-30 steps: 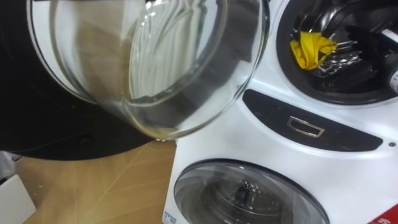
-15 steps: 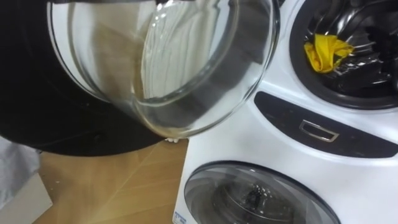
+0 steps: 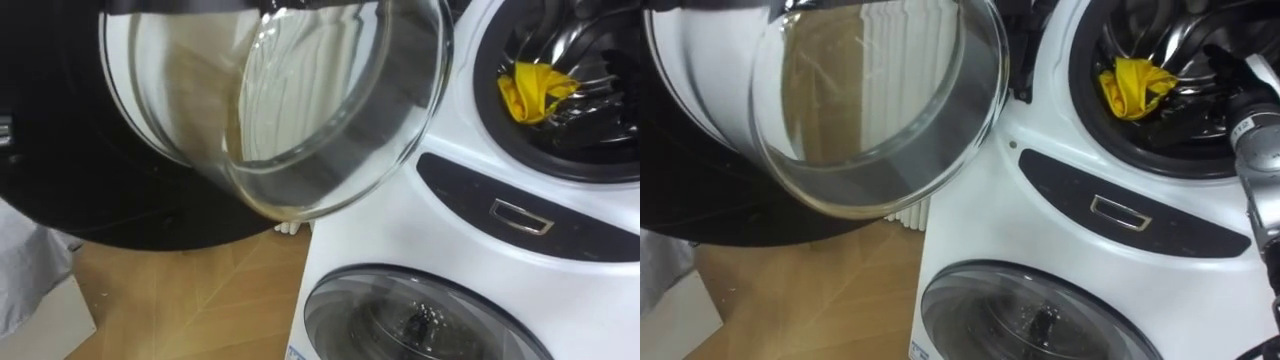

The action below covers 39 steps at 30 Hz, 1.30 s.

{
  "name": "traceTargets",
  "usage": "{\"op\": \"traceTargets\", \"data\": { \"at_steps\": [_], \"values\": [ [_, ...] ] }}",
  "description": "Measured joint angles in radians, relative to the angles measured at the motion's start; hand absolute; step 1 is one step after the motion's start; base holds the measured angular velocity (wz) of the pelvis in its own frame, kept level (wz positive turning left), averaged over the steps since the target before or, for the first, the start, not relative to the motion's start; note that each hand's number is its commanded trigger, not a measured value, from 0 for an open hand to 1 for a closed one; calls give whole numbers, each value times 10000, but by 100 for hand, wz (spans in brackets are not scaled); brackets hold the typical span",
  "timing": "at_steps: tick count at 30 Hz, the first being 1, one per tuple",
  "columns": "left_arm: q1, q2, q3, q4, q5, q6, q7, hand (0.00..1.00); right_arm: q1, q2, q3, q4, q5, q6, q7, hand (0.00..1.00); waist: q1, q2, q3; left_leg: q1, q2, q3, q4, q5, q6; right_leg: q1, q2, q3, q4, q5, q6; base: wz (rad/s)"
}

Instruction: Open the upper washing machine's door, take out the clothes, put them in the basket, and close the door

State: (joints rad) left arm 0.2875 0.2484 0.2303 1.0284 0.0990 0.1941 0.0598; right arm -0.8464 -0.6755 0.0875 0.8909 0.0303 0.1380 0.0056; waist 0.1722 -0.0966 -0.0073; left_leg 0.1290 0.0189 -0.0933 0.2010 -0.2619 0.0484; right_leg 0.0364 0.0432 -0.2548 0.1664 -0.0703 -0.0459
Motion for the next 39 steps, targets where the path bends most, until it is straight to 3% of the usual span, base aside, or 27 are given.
{"op": "traceTargets", "data": {
  "at_steps": [3, 11, 19, 26, 39],
  "values": [
    [3, 5, 1, 8, -2, 4, 0, 0, -16, -9, 0, -1, 103, -64, -68, 0, -30, 58, -115, 1, -2, -23, -7, 2, 3, 1, -24, -66, 10, -11, -4, 2],
    [40, 71, 5, -92, 0, -10, -1, 0, -271, -13, 27, 1, 842, -63, -26, 0, -212, 126, -94, 13, -21, -11, -14, 10, -8, 43, -83, -86, 9, -89, -6, 2],
    [120, 72, 5, -92, 1, -14, -1, 0, -365, -13, 88, 54, 800, -62, -23, 0, -306, 27, -39, 15, -156, -155, -5, 11, -4, 85, -166, -45, 18, -312, -7, 3],
    [144, 72, 9, -131, 24, -20, -1, 0, -410, -13, 98, 53, -296, -57, -17, 0, -291, -81, 16, -106, -145, -174, -21, 15, -14, -41, -145, -35, 10, -347, -35, 1],
    [-178, 115, 5, -142, 32, -114, -81, 0, -410, -13, 476, 345, -1543, -81, 92, 0, -81, -190, 20, -87, -133, -186, -21, 20, -19, -24, -128, 14, 5, -347, -35, 0]
  ]
}}
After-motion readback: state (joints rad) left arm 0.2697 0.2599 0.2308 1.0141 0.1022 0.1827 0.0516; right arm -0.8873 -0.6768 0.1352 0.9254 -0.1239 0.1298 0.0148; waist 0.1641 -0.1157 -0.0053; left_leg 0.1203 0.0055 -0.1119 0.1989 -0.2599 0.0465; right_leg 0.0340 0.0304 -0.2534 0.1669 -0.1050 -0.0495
